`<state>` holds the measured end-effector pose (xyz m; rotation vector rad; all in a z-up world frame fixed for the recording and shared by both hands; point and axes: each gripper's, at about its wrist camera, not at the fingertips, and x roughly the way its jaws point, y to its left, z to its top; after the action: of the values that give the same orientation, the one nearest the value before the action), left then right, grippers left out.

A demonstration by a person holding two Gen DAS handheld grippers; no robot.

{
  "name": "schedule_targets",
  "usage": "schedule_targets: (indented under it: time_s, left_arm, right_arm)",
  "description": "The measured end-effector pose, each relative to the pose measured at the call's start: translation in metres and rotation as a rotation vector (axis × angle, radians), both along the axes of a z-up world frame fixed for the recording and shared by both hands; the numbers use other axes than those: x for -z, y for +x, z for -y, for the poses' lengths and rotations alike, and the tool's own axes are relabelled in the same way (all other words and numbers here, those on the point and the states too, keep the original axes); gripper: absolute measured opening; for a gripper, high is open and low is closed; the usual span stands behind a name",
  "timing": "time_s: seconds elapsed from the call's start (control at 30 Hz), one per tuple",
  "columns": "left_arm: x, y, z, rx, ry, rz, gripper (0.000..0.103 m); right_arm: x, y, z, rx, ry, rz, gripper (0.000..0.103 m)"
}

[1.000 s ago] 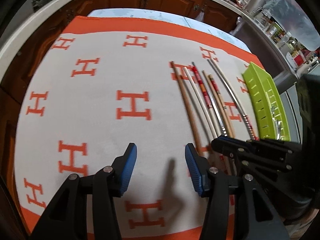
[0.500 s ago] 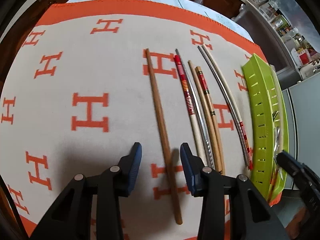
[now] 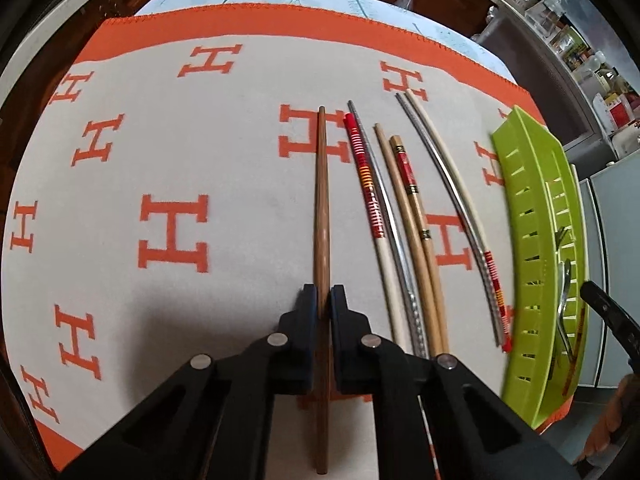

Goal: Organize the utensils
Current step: 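Grasp a plain wooden chopstick with the left gripper while the right grasps a red-banded chopstick, then carry both chopsticks into the lime-green tray and open both grippers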

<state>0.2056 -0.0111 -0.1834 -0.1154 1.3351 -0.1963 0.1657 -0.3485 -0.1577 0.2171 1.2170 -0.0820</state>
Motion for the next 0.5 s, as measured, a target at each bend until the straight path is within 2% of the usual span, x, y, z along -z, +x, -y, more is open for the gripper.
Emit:
schedule_targets:
  time_s: [0.17, 0.3, 0.33, 0.43, 0.5]
  left_arm:
    - [-0.023, -0.010, 0.008, 0.028, -0.035, 0.037, 0.004]
    - [-0.051, -0.016, 0.027, 0.076, -0.104, 0.061, 0.004]
    - [-0.056, -0.017, 0.031, 0.087, -0.118, 0.064, 0.004]
    - [-0.072, -0.019, 0.050, 0.131, -0.167, 0.061, 0.004]
    - [-0.079, -0.019, 0.069, 0.167, -0.196, 0.051, 0.004]
  right_arm:
    - [0.001, 0.010, 0.003, -0.009, -0.066, 0.003, 0.005]
    - [0.012, 0.022, -0.006, -0.039, -0.116, -0.039, 0.007]
    - [0.012, 0.022, -0.005, -0.040, -0.111, -0.045, 0.009]
    - [0.009, 0.016, -0.001, -0.030, -0.050, -0.029, 0.029]
    - [0.002, 0.009, 0.002, -0.010, -0.011, 0.002, 0.032]
